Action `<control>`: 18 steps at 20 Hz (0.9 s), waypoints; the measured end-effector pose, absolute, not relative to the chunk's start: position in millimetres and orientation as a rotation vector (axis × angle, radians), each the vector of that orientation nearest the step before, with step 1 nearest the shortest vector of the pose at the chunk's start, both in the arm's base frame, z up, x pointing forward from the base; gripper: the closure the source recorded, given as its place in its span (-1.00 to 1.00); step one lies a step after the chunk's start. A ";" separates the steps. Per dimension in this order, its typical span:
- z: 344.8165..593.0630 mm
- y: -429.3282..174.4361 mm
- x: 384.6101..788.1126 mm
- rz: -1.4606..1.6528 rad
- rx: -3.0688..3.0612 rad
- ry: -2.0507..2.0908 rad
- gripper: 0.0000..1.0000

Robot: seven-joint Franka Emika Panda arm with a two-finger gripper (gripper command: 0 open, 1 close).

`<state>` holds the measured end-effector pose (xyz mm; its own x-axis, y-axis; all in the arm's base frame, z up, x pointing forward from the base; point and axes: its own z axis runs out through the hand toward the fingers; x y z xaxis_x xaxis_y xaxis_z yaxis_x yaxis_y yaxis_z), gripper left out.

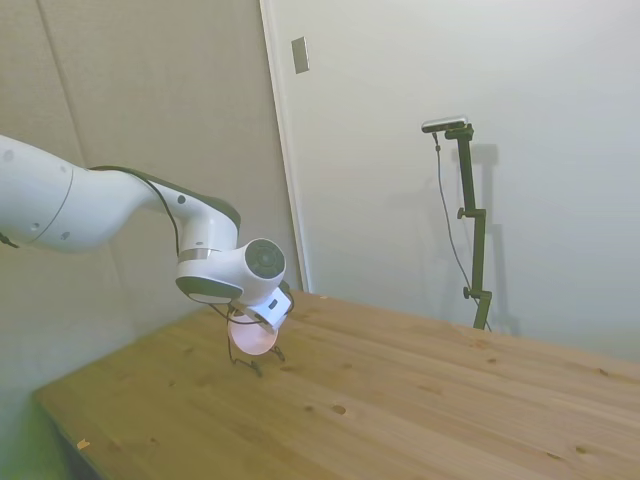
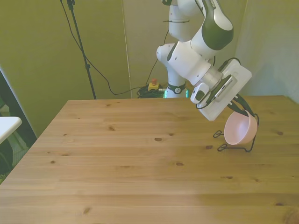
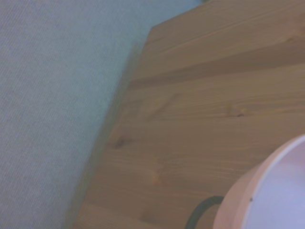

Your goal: Load the bowl

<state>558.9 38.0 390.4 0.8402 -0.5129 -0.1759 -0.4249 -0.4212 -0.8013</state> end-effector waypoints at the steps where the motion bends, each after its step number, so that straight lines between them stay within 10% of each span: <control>1: 388.4 38.5 559.0 -0.115 -2.072 0.686 1.00; 6: 383.7 39.3 559.4 -0.107 -2.074 0.687 1.00; 7: 383.4 39.6 559.5 -0.106 -2.075 0.686 -1.00; 18: 377.7 42.3 559.0 -0.080 -2.074 0.680 -1.00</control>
<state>559.0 42.3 377.7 0.8452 -0.4956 -0.2000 -0.4360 -0.4231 -0.7943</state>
